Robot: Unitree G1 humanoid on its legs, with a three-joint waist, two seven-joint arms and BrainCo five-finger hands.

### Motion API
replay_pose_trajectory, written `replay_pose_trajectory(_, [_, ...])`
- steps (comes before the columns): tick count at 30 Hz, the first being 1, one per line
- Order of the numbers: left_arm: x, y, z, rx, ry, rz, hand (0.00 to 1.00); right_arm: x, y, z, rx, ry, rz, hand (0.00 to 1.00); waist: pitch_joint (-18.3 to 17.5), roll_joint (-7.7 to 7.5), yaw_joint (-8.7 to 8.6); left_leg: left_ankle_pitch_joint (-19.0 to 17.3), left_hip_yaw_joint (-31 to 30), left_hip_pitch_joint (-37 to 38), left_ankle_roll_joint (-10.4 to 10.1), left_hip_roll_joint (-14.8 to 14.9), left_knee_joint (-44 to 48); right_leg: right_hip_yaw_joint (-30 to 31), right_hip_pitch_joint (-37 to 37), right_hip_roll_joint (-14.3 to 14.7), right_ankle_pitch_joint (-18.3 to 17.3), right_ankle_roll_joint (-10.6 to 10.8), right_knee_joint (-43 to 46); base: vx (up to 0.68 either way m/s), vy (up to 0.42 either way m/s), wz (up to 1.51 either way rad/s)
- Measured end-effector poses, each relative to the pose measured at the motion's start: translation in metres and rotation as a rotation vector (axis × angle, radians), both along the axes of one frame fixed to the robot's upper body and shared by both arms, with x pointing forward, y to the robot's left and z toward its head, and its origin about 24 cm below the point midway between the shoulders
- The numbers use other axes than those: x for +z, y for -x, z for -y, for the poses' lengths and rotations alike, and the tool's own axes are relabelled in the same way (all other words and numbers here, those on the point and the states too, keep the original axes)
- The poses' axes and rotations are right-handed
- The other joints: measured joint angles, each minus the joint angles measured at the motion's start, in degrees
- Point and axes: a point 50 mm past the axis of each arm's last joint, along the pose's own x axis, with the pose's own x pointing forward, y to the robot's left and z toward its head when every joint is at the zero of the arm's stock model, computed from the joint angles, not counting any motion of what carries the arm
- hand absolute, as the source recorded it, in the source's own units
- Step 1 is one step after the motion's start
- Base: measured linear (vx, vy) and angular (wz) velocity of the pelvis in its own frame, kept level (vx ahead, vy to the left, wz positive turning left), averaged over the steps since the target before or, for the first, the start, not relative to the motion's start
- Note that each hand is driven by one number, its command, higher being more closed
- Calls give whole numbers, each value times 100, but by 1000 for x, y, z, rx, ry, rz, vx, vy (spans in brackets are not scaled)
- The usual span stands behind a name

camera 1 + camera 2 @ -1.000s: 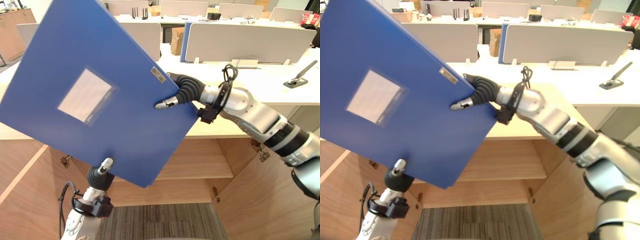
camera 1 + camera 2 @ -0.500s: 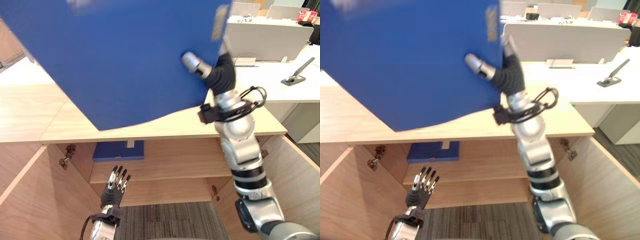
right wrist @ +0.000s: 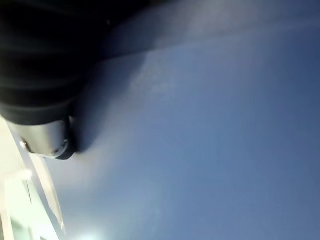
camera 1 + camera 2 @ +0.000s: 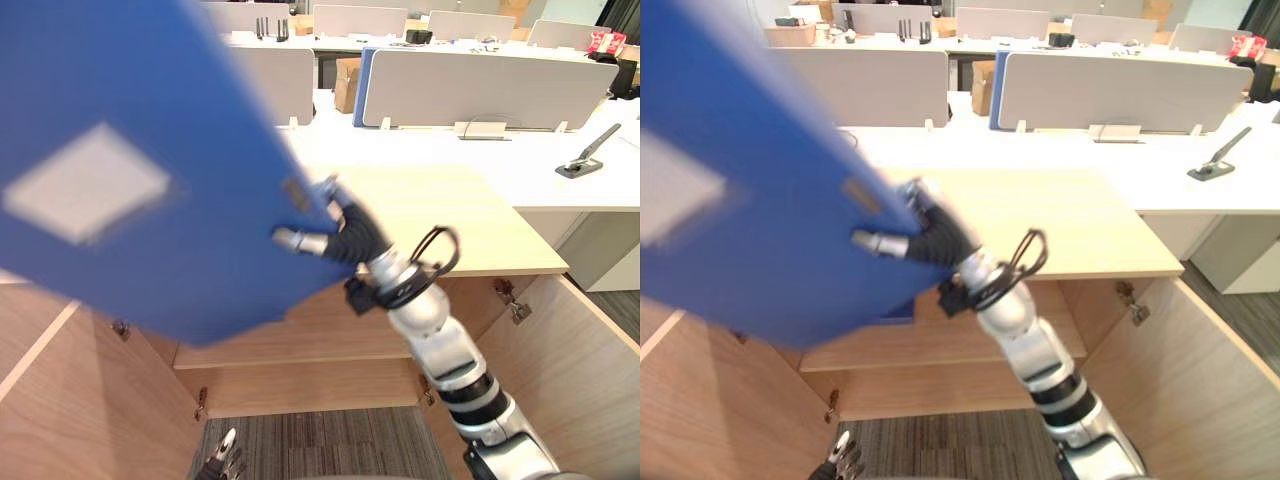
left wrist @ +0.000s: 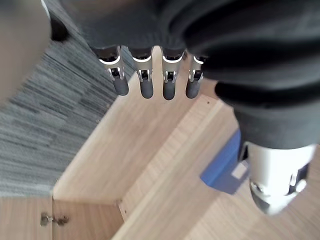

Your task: Walk over to the cabinet, pick up the folder, carry it to the office cabinet, place the folder inside the office cabinet, then close the office cabinet door

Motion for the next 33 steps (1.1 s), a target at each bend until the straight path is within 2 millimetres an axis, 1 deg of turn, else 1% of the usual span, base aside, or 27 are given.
replay_pose_trajectory(2, [-3, 11, -7, 25, -14, -44, 0, -39, 5, -9, 77, 208, -80, 100, 38, -54, 1, -2, 6, 15, -3, 5, 2, 12, 4, 8, 4, -3, 10, -35, 0, -2])
replay_pose_trajectory(3, [-3, 12, -9, 32, -18, -48, 0, -50, 4, -9, 88, 264, -104, 100, 51, -67, 6, -2, 6, 18, -4, 6, 8, 12, 8, 8, 7, -2, 15, -45, 7, -2])
replay_pose_trajectory(4, [-4, 15, -13, 37, -28, -63, 0, -78, 1, -8, 90, 394, -172, 100, 66, -90, 28, -3, 5, 20, -14, 0, 12, 19, 7, 3, 16, 4, 23, -40, 8, -1])
replay_pose_trajectory(5, [-5, 17, -14, 36, -33, -71, 0, -88, 0, -6, 89, 443, -197, 100, 81, -90, 36, -3, 5, 22, -20, -4, 13, 22, 5, -2, 19, 7, 27, -48, 15, -1])
replay_pose_trajectory(6, [-5, 19, -16, 35, -39, -84, 0, -103, -1, -2, 85, 520, -225, 100, 117, -88, 45, -7, 6, 30, -27, -11, 14, 30, 4, -11, 21, 10, 38, -46, 22, -2])
replay_pose_trajectory(8, [-7, 27, -21, 24, -61, -127, 0, -129, -2, 10, 74, 684, -263, 100, 255, -96, 55, -28, 9, 48, -60, -27, 12, 52, -7, -29, 23, 15, 47, -56, 29, -5])
replay_pose_trajectory(10, [-9, 32, -22, 26, -66, -157, 0, -141, -2, 17, 68, 755, -283, 100, 329, -69, 55, -32, 20, 48, -66, -33, 11, 77, -24, -33, 24, 18, 48, -31, 18, -6])
replay_pose_trajectory(11, [-10, 36, -24, 31, -73, -179, 0, -150, -4, 23, 52, 807, -296, 100, 392, -62, 53, -32, 21, 48, -66, -34, 12, 82, -32, -32, 25, 19, 47, -6, 7, -4])
replay_pose_trajectory(12, [-10, 37, -24, 28, -75, -184, 0, -154, -4, 26, 45, 823, -304, 100, 409, -65, 54, -32, 21, 47, -65, -32, 12, 82, -35, -29, 25, 19, 46, 0, 0, 0])
replay_pose_trajectory(14, [-11, 38, -24, 12, -86, -205, 0, -169, -7, 36, 12, 902, -334, 100, 428, -50, 63, -14, 7, 8, -40, -30, 20, 75, -60, -22, 25, 19, 21, 0, 0, 0])
replay_pose_trajectory(15, [-11, 39, -24, 8, -88, -209, 0, -172, -8, 39, 5, 914, -346, 100, 429, -49, 64, -13, 2, 1, -38, -31, 21, 70, -63, -21, 25, 20, 12, 0, 0, 0])
replay_pose_trajectory(17, [-12, 40, -23, 4, -86, -220, 0, -183, -9, 46, -16, 964, -372, 100, 454, -11, 76, -13, -23, -4, -36, -34, 22, 64, -56, -21, 25, 20, 8, 17, -4, 0])
replay_pose_trajectory(19, [-13, 40, -22, -18, -90, -224, 0, -204, -11, 63, -63, 1046, -453, 100, 495, 50, 121, -14, -59, -4, -33, -34, 23, 65, -48, -18, 25, 21, 7, 0, 0, 0])
replay_pose_trajectory(20, [-13, 40, -21, -21, -90, -224, 0, -209, -12, 67, -83, 1058, -489, 100, 509, 67, 132, -14, -69, -4, -33, -32, 24, 65, -47, -17, 25, 21, 8, 0, 0, 0])
replay_pose_trajectory(21, [-13, 40, -20, -21, -86, -225, 0, -218, -15, 77, -141, 1065, -562, 100, 539, 109, 147, -14, -78, -5, -32, -31, 27, 65, -47, -15, 25, 21, 10, 0, 0, 0])
replay_pose_trajectory(22, [-13, 40, -19, -21, -84, -224, 0, -221, -18, 82, -179, 1056, -599, 100, 560, 135, 158, -15, -81, -7, -31, -30, 33, 65, -47, -15, 25, 21, 16, 0, 0, 0])
replay_pose_trajectory(23, [-14, 38, -16, -26, -80, -221, 0, -225, -28, 99, -306, 991, -713, 100, 635, 203, 221, -67, -94, -44, 22, -33, 131, 65, -47, -25, 25, 22, 46, 0, 0, 0])
replay_pose_trajectory(24, [-14, 38, -15, -26, -78, -221, 0, -226, -32, 106, -365, 936, -769, 100, 674, 224, 242, -118, -115, -96, 43, -37, 243, 58, -51, -34, 24, 22, 56, -49, 17, 9])
replay_pose_trajectory(25, [-14, 37, -14, -23, -74, -218, 0, -223, -41, 119, -487, 792, -862, 100, 810, 275, 253, -289, -194, -294, 54, -39, 602, 16, -72, -56, 23, 24, 98, -89, 35, 16])
replay_pose_trajectory(26, [-14, 33, -12, -19, -70, -208, 0, -215, -54, 130, -598, 630, -927, 100, 995, 358, 254, -514, -296, -594, 85, -15, 1138, -19, -139, -59, 23, 28, 190, -106, 45, 17])
replay_pose_trajectory(27, [-14, 29, -10, -13, -64, -197, 0, -204, -66, 139, -677, 492, -952, 100, 1202, 465, 261, -699, -394, -850, 114, 28, 1576, -25, -254, -37, 10, 44, 342, -183, 85, 7])
replay_pose_trajectory(28, [-14, 23, -7, -4, -57, -177, 0, -188, -81, 146, -752, 298, -964, 100, 1458, 622, 307, -874, -441, -1174, 135, 104, 2094, -35, -484, -20, -76, 57, 678, -135, 66, -1])
replay_pose_trajectory(29, [-14, 19, -5, -2, -53, -170, 0, -180, -87, 149, -781, 201, -965, 100, 1574, 694, 335, -936, -480, -1329, 131, 137, 2306, -34, -635, -26, -158, 66, 923, -205, 97, -6])
replay_pose_trajectory(30, [-13, 10, -5, 10, -51, -143, 0, -164, -98, 154, -822, -1, -969, 100, 1801, 785, 371, -1071, -510, -1600, 155, 185, 2731, -36, -1029, -80, -407, 70, 1586, -139, 60, -3])
replay_pose_trajectory(31, [-11, 3, -6, 21, -54, -118, 0, -154, -104, 155, -830, -133, -971, 100, 1918, 803, 397, -1206, -510, -1830, 170, 188, 3087, -37, -1376, -135, -646, 85, 2168, -229, 80, -5])
replay_pose_trajectory(32, [-9, -3, -8, 32, -62, -89, 0, -144, -110, 148, -806, -308, -984, 100, 2025, 783, 433, -1423, -491, -2136, 179, 191, 3571, -34, -1806, -236, -943, 75, 2845, -225, 48, -8])
replay_pose_trajectory(33, [-7, -7, -9, 45, -62, -71, 0, -137, -114, 141, -770, -417, -999, 100, 2070, 773, 461, -1571, -456, -2346, 192, 205, 3913, -24, -2065, -296, -1139, 77, 3268, -232, 41, -14])
